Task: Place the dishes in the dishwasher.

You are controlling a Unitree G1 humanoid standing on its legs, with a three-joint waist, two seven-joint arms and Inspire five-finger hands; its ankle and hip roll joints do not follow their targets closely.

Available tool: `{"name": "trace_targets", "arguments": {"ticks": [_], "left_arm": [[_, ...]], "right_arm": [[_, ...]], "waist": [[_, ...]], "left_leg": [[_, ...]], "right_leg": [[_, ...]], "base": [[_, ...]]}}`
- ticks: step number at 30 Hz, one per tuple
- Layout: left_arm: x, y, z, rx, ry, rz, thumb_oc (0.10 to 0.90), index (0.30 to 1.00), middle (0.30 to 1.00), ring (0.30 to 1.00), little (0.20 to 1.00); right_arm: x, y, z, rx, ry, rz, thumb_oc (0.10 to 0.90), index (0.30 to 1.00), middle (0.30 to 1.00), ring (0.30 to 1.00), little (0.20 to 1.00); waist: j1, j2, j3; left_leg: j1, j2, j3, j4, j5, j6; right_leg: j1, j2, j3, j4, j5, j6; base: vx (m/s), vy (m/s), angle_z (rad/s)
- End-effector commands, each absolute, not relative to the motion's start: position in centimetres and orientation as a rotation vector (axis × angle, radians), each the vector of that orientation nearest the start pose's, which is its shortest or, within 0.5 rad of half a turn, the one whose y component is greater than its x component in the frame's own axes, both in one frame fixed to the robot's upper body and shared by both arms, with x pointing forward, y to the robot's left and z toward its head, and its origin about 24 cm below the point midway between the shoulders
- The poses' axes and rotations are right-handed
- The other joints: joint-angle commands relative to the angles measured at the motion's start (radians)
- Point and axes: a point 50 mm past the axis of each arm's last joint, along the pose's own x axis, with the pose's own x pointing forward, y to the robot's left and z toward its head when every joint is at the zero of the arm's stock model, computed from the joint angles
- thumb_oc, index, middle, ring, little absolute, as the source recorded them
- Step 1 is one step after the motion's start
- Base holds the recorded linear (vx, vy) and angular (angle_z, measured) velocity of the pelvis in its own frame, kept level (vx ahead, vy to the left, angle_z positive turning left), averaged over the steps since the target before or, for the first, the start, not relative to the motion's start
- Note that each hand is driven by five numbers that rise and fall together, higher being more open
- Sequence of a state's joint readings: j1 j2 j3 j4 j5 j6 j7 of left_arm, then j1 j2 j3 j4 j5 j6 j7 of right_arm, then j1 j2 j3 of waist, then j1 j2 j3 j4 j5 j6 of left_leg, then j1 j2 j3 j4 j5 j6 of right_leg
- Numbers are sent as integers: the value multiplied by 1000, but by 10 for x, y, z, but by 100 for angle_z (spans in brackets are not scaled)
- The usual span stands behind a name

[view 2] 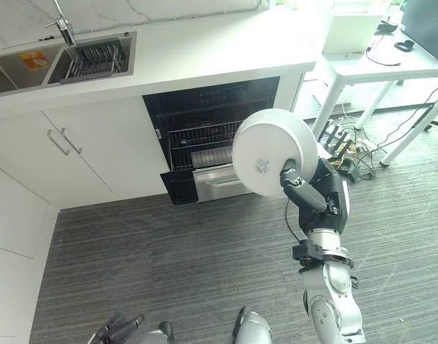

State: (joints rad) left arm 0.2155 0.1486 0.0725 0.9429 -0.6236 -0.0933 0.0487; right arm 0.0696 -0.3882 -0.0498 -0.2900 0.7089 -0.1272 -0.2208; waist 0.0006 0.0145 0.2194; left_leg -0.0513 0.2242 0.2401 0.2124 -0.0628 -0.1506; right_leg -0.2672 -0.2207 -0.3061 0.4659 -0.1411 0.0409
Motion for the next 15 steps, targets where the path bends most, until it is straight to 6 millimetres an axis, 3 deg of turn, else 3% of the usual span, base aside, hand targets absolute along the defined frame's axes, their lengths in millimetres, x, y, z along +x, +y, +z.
{"name": "trace_targets", "arguments": {"ticks": [1,6,10,15], "left_arm": [[91,262,-136,-367,819,631,800,900,900,900,900],[74,258,-145,-386,879,673,800,900,900,900,900],[69,258,-147,-387,881,680,800,900,900,900,900],[68,258,-147,-385,877,679,800,900,900,900,900]], "right_arm": [[231,-223,183,335,-657,-95,400,300,300,300,300],[232,-224,186,335,-645,-68,400,300,300,300,300],[235,-222,179,372,-589,-37,400,300,300,300,300],[229,-221,185,388,-668,43,400,300,300,300,300]], "waist": [[-15,-27,-52],[-16,-25,-68],[-19,-26,-74],[-19,-27,-77]], "left_leg": [[-47,14,-18,88,-129,35],[-48,20,-16,88,-128,28],[-46,21,-13,88,-129,26],[-44,15,-16,88,-134,27]], "right_leg": [[130,-65,23,-166,16,140],[135,-57,24,-166,3,133],[141,-56,21,-166,-1,133],[142,-57,22,-166,-1,136]], "base": [[49,-38,-3],[0,0,0],[0,0,0],[0,0,0]]}}
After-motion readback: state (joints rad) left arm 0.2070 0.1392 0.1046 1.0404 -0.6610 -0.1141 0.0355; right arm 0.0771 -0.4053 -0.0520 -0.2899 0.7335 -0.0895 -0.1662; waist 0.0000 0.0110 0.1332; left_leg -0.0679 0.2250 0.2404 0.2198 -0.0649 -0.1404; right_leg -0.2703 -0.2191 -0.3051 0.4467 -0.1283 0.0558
